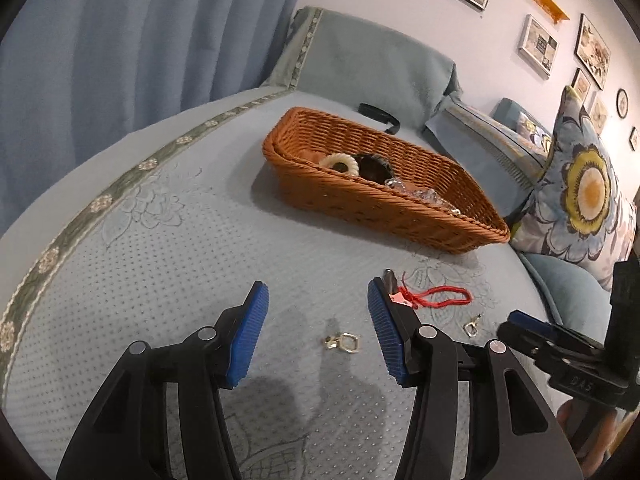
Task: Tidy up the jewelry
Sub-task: 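Grasp the second pink star key with the left tool while the right tool grasps a gold ring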
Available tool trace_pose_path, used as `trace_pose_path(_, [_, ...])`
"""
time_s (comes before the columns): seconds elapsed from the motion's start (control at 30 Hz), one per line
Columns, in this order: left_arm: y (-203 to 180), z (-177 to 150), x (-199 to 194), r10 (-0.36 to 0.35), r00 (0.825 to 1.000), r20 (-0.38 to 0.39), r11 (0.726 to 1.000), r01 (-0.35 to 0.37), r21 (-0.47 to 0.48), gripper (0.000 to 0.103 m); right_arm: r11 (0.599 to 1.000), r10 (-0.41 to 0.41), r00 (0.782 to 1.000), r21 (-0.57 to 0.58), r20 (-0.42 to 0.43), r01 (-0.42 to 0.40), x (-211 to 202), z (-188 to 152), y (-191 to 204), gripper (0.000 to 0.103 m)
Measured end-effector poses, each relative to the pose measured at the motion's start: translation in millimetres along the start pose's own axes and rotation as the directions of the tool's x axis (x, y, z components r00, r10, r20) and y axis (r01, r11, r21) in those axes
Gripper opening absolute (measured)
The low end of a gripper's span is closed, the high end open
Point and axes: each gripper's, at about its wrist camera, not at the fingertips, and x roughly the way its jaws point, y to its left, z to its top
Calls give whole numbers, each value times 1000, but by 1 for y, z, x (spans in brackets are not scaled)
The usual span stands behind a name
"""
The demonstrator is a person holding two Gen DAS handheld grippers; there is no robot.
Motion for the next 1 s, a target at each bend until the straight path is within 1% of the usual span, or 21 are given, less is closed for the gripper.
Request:
trace_pose_path(0.03, [-3, 0, 2, 1, 1000, -1, 1000, -1, 15, 48, 1000, 2, 1000, -3, 3, -2, 0, 0, 1, 52])
trace_pose_path(0.1, [-11, 0, 6, 3, 1000, -7, 999, -3, 44, 44, 1000, -3, 1000, -19, 0, 3, 2, -2, 5, 43])
trace_pose_path(0.13, [-16, 0, 8, 6, 1000, -11, 998, -6, 64, 43, 1000, -6, 1000, -30, -5, 6, 3, -3, 7, 41])
trace_pose_path(0.17, [-20, -1, 11, 9, 1000, -16, 997, -7, 79, 40, 999, -8, 1000, -40, -9, 8, 3, -4, 9, 35])
trace_pose_path(0.2, [-24, -1, 13, 10, 1000, -23, 995, -7, 96, 39, 998, -9, 1000, -56, -15, 8, 4, -5, 12, 33])
trace_pose_path(0.33, [-42, -6, 25, 24, 998, -53, 984, -14, 177, 37, 997, -27, 998, -75, -49, 23, 11, -6, 16, 33])
trace_pose_path(0.37, [-45, -7, 28, 30, 998, -60, 981, -18, 192, 34, 997, -28, 998, -72, -59, 23, 13, -6, 15, 33])
trace_pose_path(0.43, [-51, -8, 33, 34, 997, -76, 976, -17, 219, 30, 997, -24, 997, -72, -67, 19, 15, -5, 15, 33])
trace_pose_path(0.57, [-57, -10, 43, 37, 993, -113, 969, -8, 248, 28, 995, -54, 994, -88, -93, 46, 25, -2, 20, 33])
trace_pose_path(0.73, [-57, -12, 48, 7, 989, -148, 967, 31, 252, 28, 996, -61, 992, -69, -108, 54, 34, 5, 19, 33])
trace_pose_path(0.83, [-59, -14, 51, 15, 986, -163, 964, 30, 265, 28, 995, -75, 991, -74, -108, 67, 37, 7, 21, 33])
trace_pose_path(1.0, [-61, -14, 56, 18, 984, -178, 964, 31, 264, 27, 997, -57, 993, -49, -108, 52, 39, 10, 17, 33])
